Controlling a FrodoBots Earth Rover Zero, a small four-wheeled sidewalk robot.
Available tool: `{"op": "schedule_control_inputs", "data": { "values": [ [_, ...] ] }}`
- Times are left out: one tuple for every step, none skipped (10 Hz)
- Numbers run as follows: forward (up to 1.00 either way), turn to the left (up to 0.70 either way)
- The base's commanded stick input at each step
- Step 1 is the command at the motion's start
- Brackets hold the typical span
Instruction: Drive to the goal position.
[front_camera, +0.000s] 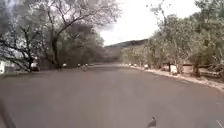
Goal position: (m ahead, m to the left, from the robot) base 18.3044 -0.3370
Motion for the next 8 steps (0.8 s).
{"op": "schedule_control_inputs", "data": {
  "values": [
    [1.00, 0.00],
    [1.00, 0.00],
    [1.00, 0.00],
    [1.00, 0.00],
    [1.00, 0.00],
    [1.00, 0.00],
    [1.00, 0.00],
    [1.00, 0.00]
  ]
}}
